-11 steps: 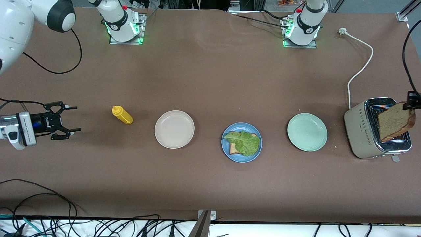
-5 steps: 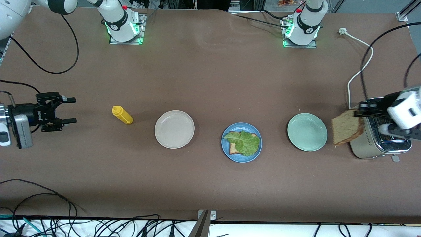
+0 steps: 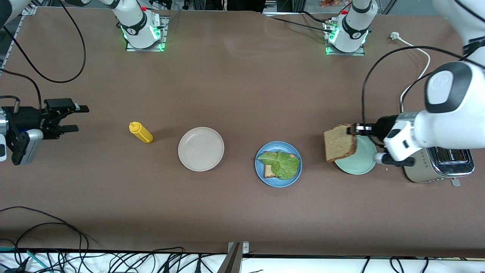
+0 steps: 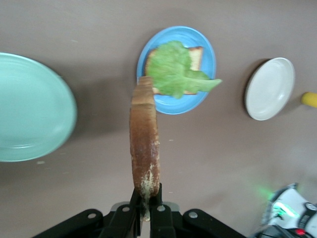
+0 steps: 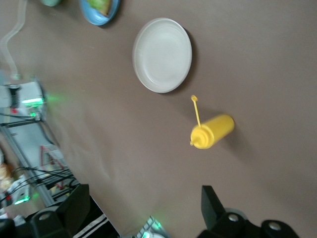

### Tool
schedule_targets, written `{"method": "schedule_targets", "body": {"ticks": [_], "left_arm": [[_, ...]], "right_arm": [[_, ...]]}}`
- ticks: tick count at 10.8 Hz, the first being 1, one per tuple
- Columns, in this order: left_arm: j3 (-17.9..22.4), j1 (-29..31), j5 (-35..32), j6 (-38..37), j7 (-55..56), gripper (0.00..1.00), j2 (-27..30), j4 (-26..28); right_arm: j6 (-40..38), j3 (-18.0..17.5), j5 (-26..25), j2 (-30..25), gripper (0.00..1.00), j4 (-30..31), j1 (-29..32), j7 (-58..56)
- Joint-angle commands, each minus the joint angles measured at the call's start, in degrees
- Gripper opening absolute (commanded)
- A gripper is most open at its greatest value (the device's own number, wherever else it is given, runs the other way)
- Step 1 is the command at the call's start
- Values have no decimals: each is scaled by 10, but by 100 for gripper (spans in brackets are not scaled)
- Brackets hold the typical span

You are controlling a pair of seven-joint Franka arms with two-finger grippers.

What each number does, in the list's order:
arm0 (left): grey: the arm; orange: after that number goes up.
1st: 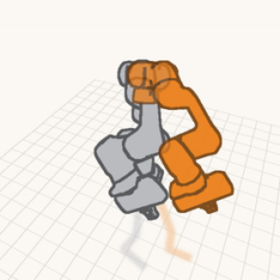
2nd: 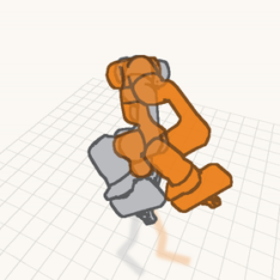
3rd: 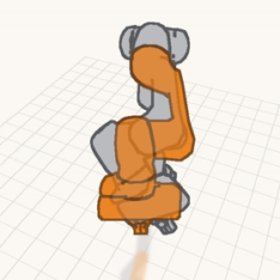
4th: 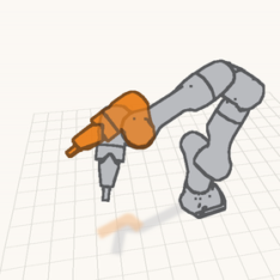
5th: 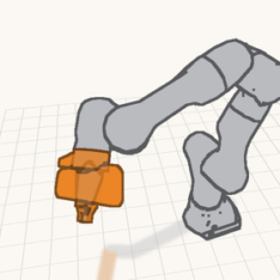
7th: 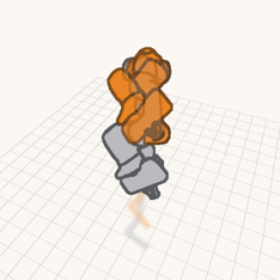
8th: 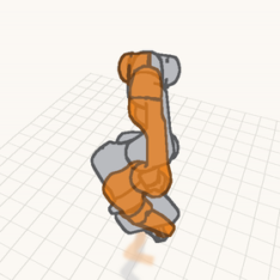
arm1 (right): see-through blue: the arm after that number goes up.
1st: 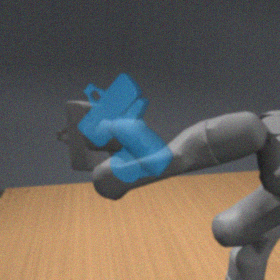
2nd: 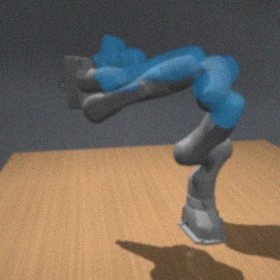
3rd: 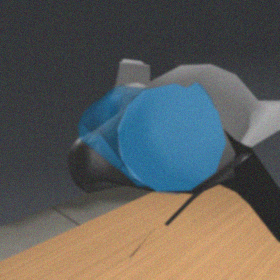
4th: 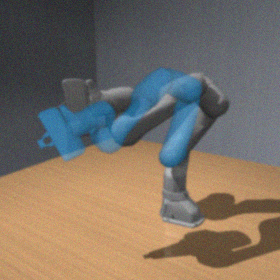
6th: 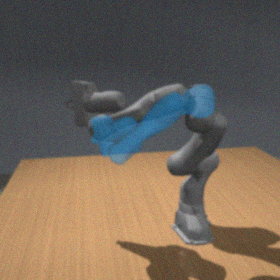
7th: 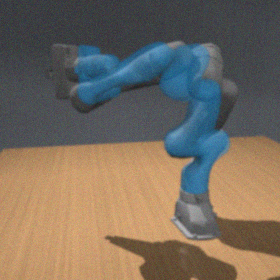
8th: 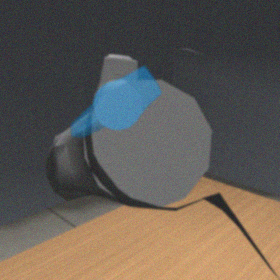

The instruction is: Make sandwich in blue plate with both arms

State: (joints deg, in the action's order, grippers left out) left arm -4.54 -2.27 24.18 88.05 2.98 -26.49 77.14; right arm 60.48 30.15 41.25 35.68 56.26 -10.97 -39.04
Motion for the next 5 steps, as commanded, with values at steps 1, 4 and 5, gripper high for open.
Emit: {"method": "schedule_targets", "body": {"ticks": [1,4,5], "left_arm": [[9,-9,167,16,11,0,-51,-6],[8,-14,197,52,1,0,-90,-10],[8,-21,210,63,-2,0,-102,-11]], "right_arm": [[3,-128,-188,-36,100,-46,20,110],[-6,-417,-493,-62,100,-45,116,235],[-20,-466,-557,-79,100,-28,129,268]]}}
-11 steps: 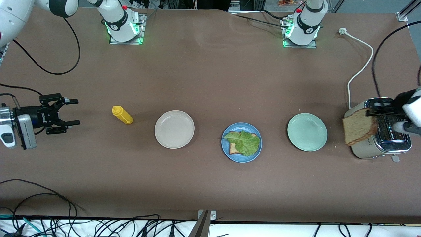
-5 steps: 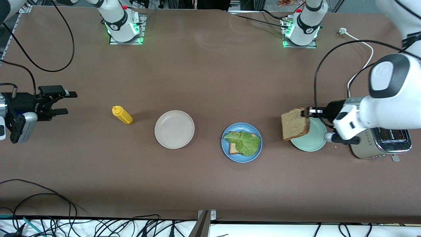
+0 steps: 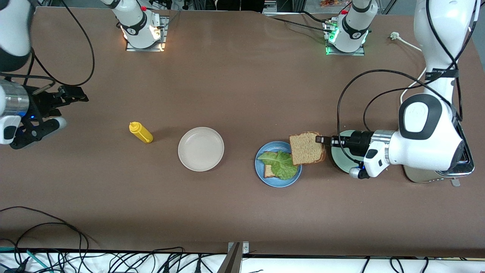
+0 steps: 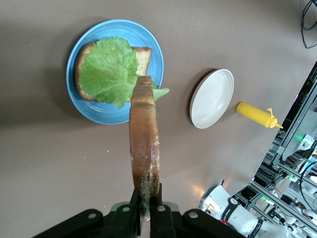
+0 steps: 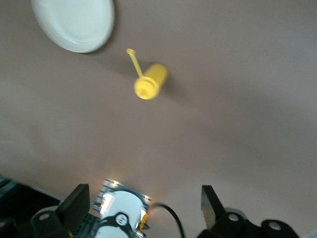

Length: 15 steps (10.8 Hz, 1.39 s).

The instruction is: Make sandwich in blue plate with both arms

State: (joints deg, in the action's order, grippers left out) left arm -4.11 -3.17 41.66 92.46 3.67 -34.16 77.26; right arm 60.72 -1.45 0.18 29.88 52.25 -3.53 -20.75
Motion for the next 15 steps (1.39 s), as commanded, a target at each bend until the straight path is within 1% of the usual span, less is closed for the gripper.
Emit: {"method": "schedule_targets", "body": {"ticks": [1,2,3,5,7,8,9,10,11,12,13,15], "left_arm": [[3,-17,50,33,-9,0,-36,-12],[3,-24,59,46,-9,0,-46,-12],[2,-33,68,56,-9,0,-55,-15],[2,-53,71,83,-9,0,-64,-15],[2,-69,71,112,-9,0,-78,-15],[2,-74,71,127,-9,0,-87,-15],[2,-82,70,131,-9,0,-91,-15],[2,-82,68,131,-9,0,-98,-15],[2,-82,66,131,-10,0,-106,-14],[3,-80,66,132,-16,3,-114,-15],[5,-76,65,132,-36,10,-118,-13],[7,-65,61,132,-94,26,-118,-7]], "right_arm": [[-32,-147,-156,-34,100,28,55,91],[-37,-128,-156,-49,100,54,55,91],[-29,-110,-156,-80,100,95,49,91],[14,-28,-149,-155,100,191,8,87],[72,-21,-149,-245,100,299,8,87],[114,1,-143,-288,100,354,5,88],[123,32,-96,-307,100,369,1,91],[121,37,-73,-311,100,370,1,105],[128,25,-74,-308,100,380,9,134],[154,18,-75,-307,100,397,22,134],[172,19,-75,-308,100,409,21,134],[179,18,-75,-292,100,393,10,153]]}}
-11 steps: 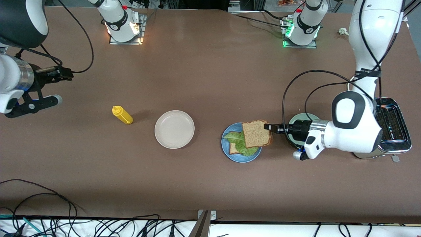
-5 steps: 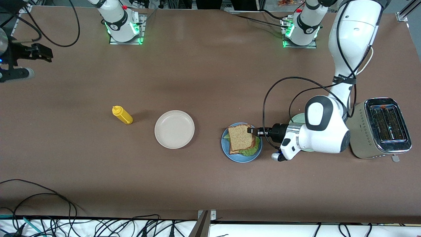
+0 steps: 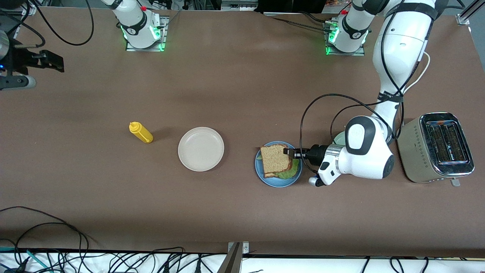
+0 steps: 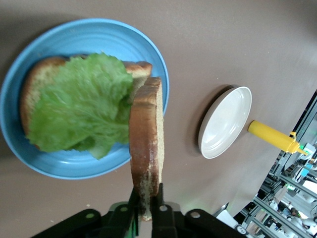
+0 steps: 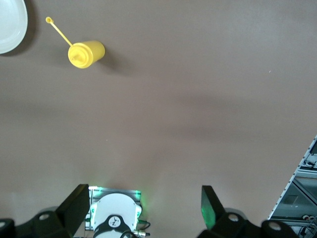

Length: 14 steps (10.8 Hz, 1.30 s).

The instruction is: Make sandwich in blue plate with both arms

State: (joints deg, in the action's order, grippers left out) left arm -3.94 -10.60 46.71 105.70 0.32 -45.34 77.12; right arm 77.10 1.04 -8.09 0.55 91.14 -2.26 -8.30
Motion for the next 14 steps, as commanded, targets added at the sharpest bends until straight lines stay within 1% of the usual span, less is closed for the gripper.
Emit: {"method": "schedule_targets", "body": {"ticks": [1,2,3,4,5,7,9,12,13,14], "left_arm": [[6,15,10,-1,-73,43,-8,-5],[16,17,10,-1,-74,57,-14,-5],[19,17,10,-1,-88,81,-16,-5],[20,20,11,0,-119,100,-22,-5],[20,23,12,0,-138,100,-23,-4],[20,27,12,0,-139,100,-23,-4],[20,40,6,-3,-139,100,-20,-3],[16,39,-83,-9,-136,100,19,-3],[17,41,-107,-10,-136,100,30,0],[17,42,-142,-23,-135,100,57,6]], "right_arm": [[18,4,11,15,100,-1,-13,43],[28,11,13,30,100,-5,-12,49],[28,11,14,32,100,-15,-11,50],[31,12,22,36,100,-21,-9,50],[30,12,39,38,100,-31,-9,62],[25,12,75,33,100,-33,-10,100],[31,13,77,33,100,-33,-11,143],[30,16,72,33,100,-33,-10,143],[34,25,73,33,100,-33,-10,144],[38,25,71,36,100,-33,-13,144]]}}
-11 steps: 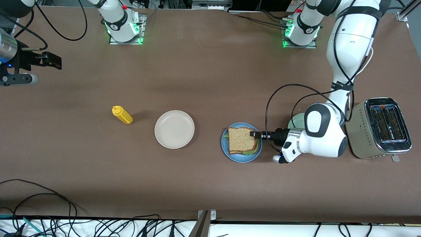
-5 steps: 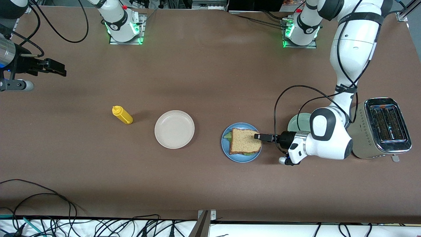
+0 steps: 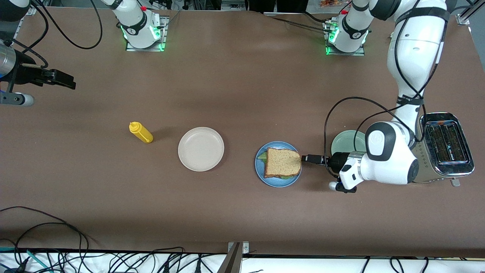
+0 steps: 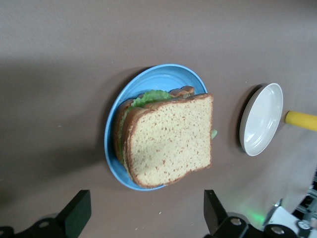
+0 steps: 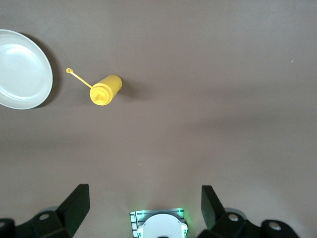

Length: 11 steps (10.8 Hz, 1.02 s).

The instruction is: Make sandwich in blue plate with both arms

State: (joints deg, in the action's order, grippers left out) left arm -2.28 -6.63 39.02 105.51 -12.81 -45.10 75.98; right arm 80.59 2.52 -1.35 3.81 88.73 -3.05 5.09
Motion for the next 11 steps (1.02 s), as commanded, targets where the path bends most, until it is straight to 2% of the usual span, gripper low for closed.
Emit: {"method": "schedule_targets", "body": {"ticks": [1,3,4,6,8,11], "left_arm": [[1,3,-115,-28,-3,100,84,24],[0,-1,-221,-31,-1,100,162,63],[0,0,-248,-31,0,100,200,85],[2,18,-284,-31,0,100,258,119],[3,31,-286,-30,1,100,326,141],[3,34,-321,-33,1,100,415,172]], "right_arm": [[4,7,3,4,100,-9,-7,11],[11,12,9,1,100,-10,-4,11],[36,12,6,-1,100,-10,-4,11],[73,11,3,-1,100,-9,-4,10],[113,7,1,1,100,-9,-9,11],[113,6,-7,-8,100,-7,-11,5]]}}
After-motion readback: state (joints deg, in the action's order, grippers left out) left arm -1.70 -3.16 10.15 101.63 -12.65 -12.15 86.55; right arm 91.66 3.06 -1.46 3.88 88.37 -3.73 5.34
